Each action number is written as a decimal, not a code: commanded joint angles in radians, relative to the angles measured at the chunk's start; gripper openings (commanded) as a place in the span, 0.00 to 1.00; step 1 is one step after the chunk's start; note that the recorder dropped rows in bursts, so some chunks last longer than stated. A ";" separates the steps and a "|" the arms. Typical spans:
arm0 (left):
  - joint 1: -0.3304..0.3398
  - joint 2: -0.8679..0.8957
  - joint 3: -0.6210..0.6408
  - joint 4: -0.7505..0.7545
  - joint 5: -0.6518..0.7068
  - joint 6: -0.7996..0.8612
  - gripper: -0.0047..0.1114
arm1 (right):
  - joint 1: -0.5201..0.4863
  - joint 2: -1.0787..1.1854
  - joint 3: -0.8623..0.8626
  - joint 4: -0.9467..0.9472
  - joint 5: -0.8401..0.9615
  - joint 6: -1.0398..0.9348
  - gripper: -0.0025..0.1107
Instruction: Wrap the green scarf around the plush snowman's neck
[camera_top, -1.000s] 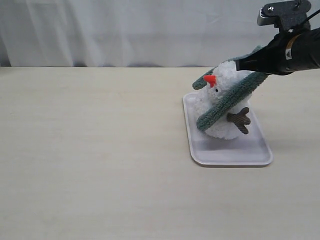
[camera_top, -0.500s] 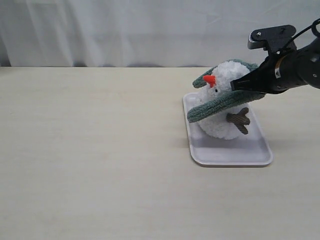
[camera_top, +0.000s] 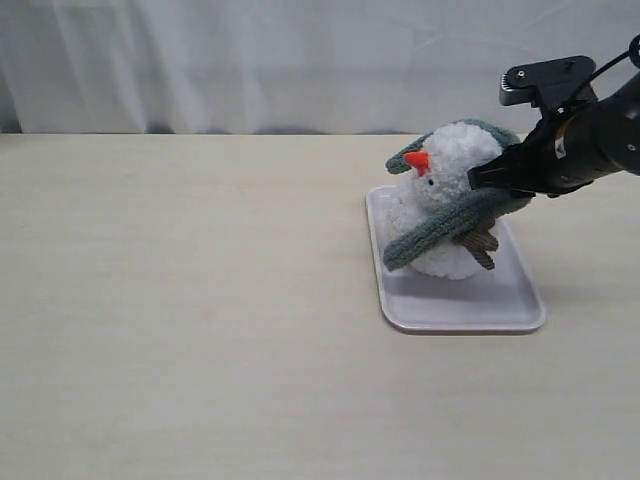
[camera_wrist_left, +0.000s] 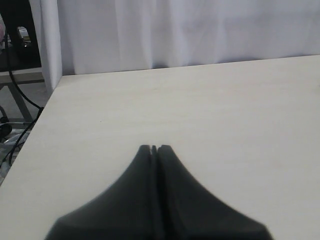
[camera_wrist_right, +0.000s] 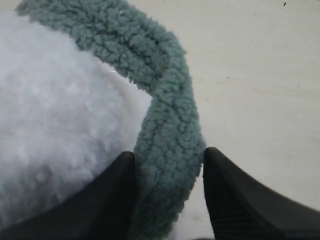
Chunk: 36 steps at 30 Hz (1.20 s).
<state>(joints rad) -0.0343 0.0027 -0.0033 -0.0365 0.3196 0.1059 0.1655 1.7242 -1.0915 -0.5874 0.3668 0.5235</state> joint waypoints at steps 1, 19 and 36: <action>0.004 -0.003 0.003 -0.002 -0.011 -0.006 0.04 | 0.000 -0.039 0.000 0.091 0.015 -0.076 0.41; 0.004 -0.003 0.003 -0.002 -0.011 -0.006 0.04 | 0.183 -0.151 0.000 0.340 0.137 -0.570 0.06; 0.004 -0.003 0.003 -0.002 -0.011 -0.006 0.04 | 0.186 0.010 0.002 0.383 0.173 -0.546 0.06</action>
<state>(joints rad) -0.0343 0.0027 -0.0033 -0.0365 0.3196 0.1059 0.3491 1.7203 -1.0915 -0.2530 0.5704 -0.0080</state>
